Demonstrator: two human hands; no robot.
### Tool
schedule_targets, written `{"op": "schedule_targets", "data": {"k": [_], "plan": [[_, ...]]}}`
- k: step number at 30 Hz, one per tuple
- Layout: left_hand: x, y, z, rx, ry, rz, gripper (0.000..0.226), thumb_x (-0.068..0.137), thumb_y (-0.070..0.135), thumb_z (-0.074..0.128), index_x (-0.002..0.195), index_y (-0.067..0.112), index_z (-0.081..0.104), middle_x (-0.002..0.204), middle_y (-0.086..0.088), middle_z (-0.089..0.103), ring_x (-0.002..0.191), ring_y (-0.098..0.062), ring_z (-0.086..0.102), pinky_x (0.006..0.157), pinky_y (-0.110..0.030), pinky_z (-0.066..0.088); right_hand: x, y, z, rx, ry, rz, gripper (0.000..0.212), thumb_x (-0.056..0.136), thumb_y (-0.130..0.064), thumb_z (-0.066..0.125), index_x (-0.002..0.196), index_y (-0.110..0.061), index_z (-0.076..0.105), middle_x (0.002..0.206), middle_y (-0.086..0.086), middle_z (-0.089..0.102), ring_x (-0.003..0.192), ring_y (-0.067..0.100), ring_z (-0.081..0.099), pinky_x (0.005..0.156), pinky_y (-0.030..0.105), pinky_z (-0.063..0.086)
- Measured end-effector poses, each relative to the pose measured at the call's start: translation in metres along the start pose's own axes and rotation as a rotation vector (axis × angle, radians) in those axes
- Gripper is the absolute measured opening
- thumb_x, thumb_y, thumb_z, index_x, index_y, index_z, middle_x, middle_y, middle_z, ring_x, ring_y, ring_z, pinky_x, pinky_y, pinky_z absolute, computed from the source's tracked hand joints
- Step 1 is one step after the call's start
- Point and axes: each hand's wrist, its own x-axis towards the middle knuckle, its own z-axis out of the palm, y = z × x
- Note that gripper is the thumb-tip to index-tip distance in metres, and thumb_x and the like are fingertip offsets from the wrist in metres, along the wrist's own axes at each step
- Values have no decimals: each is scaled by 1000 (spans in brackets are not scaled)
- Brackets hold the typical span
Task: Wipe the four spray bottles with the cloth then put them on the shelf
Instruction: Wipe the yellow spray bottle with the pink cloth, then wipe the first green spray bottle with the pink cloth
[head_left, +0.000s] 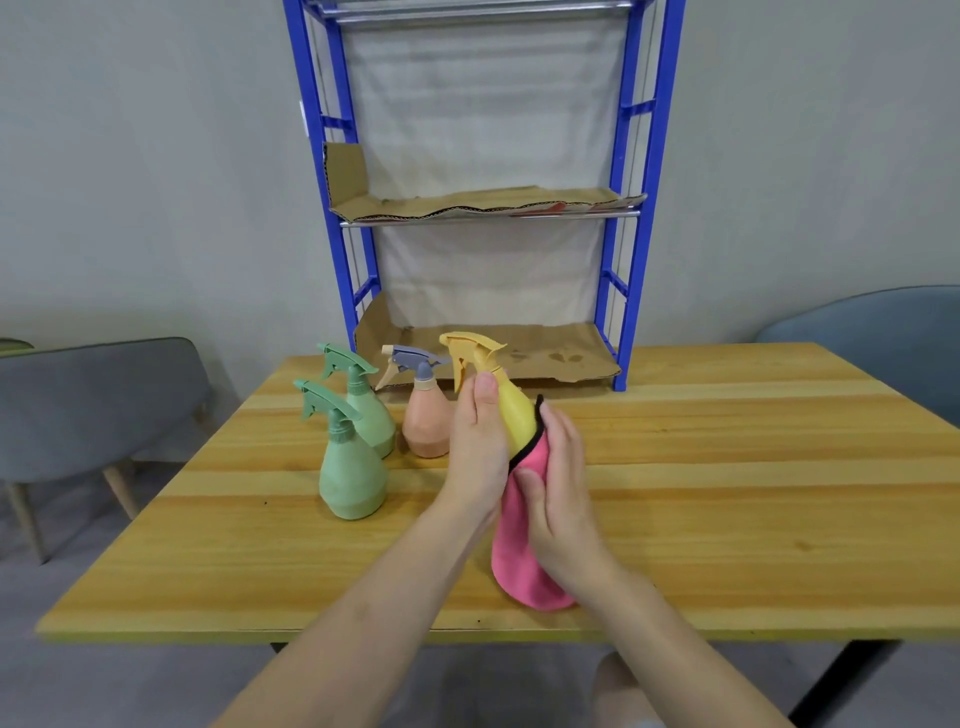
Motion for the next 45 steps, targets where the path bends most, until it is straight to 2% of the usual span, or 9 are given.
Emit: {"op": "schedule_targets", "data": {"k": [4, 11, 18, 22, 25, 29, 33, 38, 45], "plan": [[4, 4, 1, -15, -27, -37, 42, 105, 54, 43, 132, 25, 58, 126, -1, 68, 121, -15, 63, 113, -42, 46, 4, -1, -3, -27, -3, -57, 58, 109, -40, 35, 162, -21, 18, 167, -7, 20, 154, 7, 20, 124, 19, 18], [9, 3, 0, -73, -21, 7, 68, 93, 70, 51, 137, 18, 53, 127, -8, 68, 122, -24, 64, 112, -50, 48, 11, -17, -12, 432, -25, 446, 55, 105, -56, 29, 158, -46, 24, 154, -25, 35, 141, -7, 33, 116, 21, 28], [19, -6, 3, -51, -2, 36, 40, 108, 45, 41, 136, 18, 52, 110, 6, 71, 98, 2, 67, 86, -17, 49, 17, -8, -8, 400, 27, 520, 53, 109, -51, 34, 158, -32, 34, 151, -20, 43, 140, 1, 39, 123, 32, 30], [25, -8, 6, 16, -8, 64, 13, 110, 44, 37, 115, 52, 46, 118, 22, 57, 99, 26, 52, 86, -4, 38, 16, 4, -7, 307, -4, 461, 54, 106, -51, 41, 156, -31, 40, 151, -16, 53, 140, 4, 47, 120, 41, 38], [31, -11, 6, 108, -29, 83, 13, 110, 45, 38, 109, 57, 45, 126, 16, 51, 107, 25, 46, 92, -9, 33, 11, 6, -18, 256, -32, 410, 45, 107, -36, 49, 151, -27, 48, 142, -17, 60, 134, -1, 52, 117, 35, 42], [46, -13, 5, 193, -53, 127, 20, 109, 42, 42, 118, 30, 56, 126, -1, 51, 113, 3, 49, 97, -21, 36, 7, 9, -35, 213, -12, 377, 27, 107, -21, 52, 130, -26, 65, 118, -15, 72, 114, 1, 64, 103, 33, 52], [57, -14, 11, 315, -118, 183, 29, 108, 37, 49, 118, 12, 61, 117, -5, 49, 106, -7, 50, 92, -21, 38, 12, 15, -58, 112, 121, 331, 24, 107, -19, 53, 128, -29, 56, 117, -23, 64, 108, -18, 56, 90, 6, 44], [61, -29, 38, 393, -216, 155, 16, 106, 34, 53, 102, 19, 57, 114, -3, 48, 100, -8, 48, 92, -28, 38, 17, 22, -90, 52, 237, 307, 18, 106, -19, 55, 120, -31, 56, 111, -17, 66, 100, -11, 59, 79, 5, 42], [69, -72, 90, 417, -263, 84, 24, 103, 32, 60, 117, 12, 64, 122, -5, 51, 110, -18, 53, 108, -39, 45, 17, 44, -121, -13, 293, 329, 23, 104, -19, 60, 121, -34, 58, 112, -28, 62, 103, -21, 54, 81, -1, 38]]}}
